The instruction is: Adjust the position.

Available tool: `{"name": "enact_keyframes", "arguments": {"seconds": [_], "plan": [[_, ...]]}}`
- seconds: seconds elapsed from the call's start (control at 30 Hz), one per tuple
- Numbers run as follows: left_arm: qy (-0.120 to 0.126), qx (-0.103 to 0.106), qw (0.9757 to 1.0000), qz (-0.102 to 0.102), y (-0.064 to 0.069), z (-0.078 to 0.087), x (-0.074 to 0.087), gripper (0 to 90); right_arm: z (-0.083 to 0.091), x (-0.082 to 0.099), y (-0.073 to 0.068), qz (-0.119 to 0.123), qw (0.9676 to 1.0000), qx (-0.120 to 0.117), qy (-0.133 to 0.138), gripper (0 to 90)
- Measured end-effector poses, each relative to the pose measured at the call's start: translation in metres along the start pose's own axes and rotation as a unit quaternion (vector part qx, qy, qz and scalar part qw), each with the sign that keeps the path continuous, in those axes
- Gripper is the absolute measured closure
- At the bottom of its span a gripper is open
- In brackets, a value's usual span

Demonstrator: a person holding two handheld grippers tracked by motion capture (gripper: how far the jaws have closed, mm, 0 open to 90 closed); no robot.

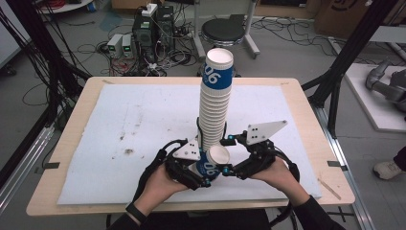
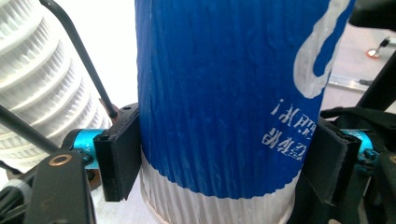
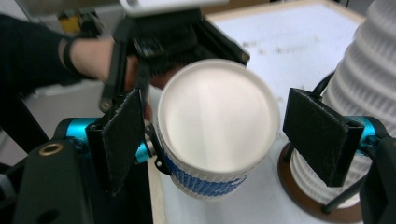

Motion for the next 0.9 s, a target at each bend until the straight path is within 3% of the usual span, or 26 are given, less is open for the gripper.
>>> {"name": "enact_keyframes", "arguments": {"seconds": [0.07,0.23,0.33,0.4,0.5,0.63,0.7,0.77,0.8,0.9], "plan": [[-0.002,-0.001,1.0000,-0.008,0.002,0.000,0.000,23.6,-0.005,0.003,0.001,0.002,0.9998,0.010,-0.016,21.2],[-0.001,-0.004,0.9998,-0.020,0.003,0.001,-0.002,23.6,-0.011,0.006,0.000,-0.005,0.9995,-0.020,-0.025,30.1],[0.036,-0.003,0.9993,-0.011,0.002,0.004,-0.005,19.2,-0.007,0.005,0.002,-0.009,0.9994,-0.030,-0.013,30.3],[0.080,0.002,0.9968,0.002,0.001,0.009,-0.008,13.1,-0.002,0.003,0.005,-0.024,0.9989,-0.038,0.009,30.4],[0.138,0.006,0.9899,0.032,-0.001,0.015,-0.011,8.3,0.006,-0.001,0.006,-0.029,0.9973,-0.046,0.050,30.5],[0.172,0.019,0.9821,0.074,-0.005,0.016,-0.011,7.0,0.012,-0.007,0.004,-0.027,0.9938,-0.058,0.090,30.5],[0.171,0.025,0.9819,0.078,-0.005,0.015,-0.009,7.1,0.012,-0.008,0.002,-0.023,0.9930,-0.059,0.100,30.5],[0.176,0.051,0.9804,0.073,-0.003,0.017,-0.009,12.4,0.011,-0.007,0.001,-0.024,0.9925,-0.063,0.102,30.5],[0.176,0.050,0.9804,0.073,-0.003,0.018,-0.009,18.1,0.011,-0.007,0.001,-0.024,0.9922,-0.066,0.103,30.6],[0.166,0.052,0.9822,0.072,-0.004,0.018,-0.008,19.5,0.011,-0.006,0.002,-0.030,0.9912,-0.071,0.108,30.5]]}}
Point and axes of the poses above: each handheld gripper's, and its own axes: z roughly backward along the jaws, x roughly out of its underside, y roughly to its right, the point moved 7 cm from there along -z, roughly forward along the jaws, and after that the axes turned 10 degrees about -x, right-handed, at the moved point
